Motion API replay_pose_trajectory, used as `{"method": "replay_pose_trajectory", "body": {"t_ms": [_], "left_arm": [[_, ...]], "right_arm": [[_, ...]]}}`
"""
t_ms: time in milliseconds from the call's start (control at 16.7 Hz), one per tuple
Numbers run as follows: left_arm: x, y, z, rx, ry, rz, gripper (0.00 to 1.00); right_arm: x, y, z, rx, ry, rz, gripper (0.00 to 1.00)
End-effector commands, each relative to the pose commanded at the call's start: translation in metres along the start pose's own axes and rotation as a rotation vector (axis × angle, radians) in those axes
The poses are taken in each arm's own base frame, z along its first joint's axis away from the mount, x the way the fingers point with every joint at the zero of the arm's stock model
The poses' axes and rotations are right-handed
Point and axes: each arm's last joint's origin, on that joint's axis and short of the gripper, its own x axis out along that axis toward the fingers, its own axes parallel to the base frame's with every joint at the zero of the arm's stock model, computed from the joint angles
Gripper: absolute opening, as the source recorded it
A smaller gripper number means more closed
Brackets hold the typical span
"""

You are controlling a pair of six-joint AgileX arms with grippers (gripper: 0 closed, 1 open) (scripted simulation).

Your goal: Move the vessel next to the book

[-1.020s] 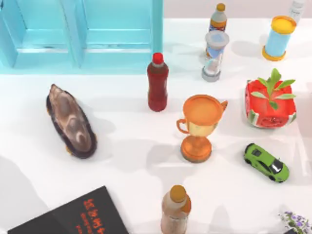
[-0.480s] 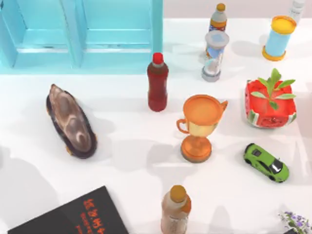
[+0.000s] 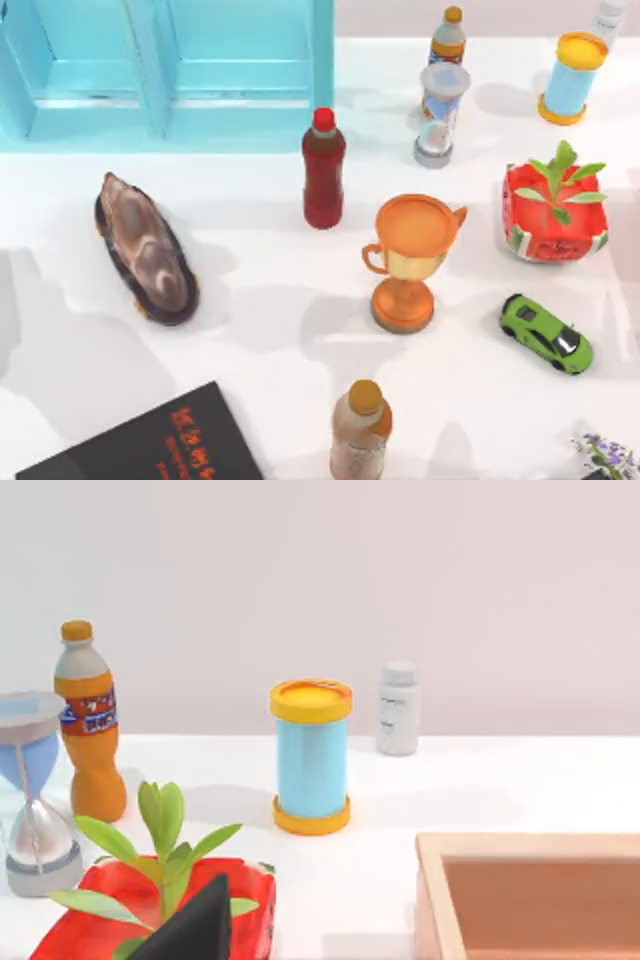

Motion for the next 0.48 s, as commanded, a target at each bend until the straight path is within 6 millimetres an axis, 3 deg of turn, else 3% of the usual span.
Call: {"method": "replay_pose_trajectory", "body": {"t_ms": [240,480], "left_arm": [[-0.008,0.005,0.053,-0.176,-0.001,-0.007,0.00],[-0.012,-0.004,0.117,-0.407,-0.003,-0.045,0.00]], "right_arm": [[0.000,0.000,0.000,0.000,0.000,0.000,1.00],[0.000,0.000,0.000,0.000,0.000,0.000,1.00]]}}
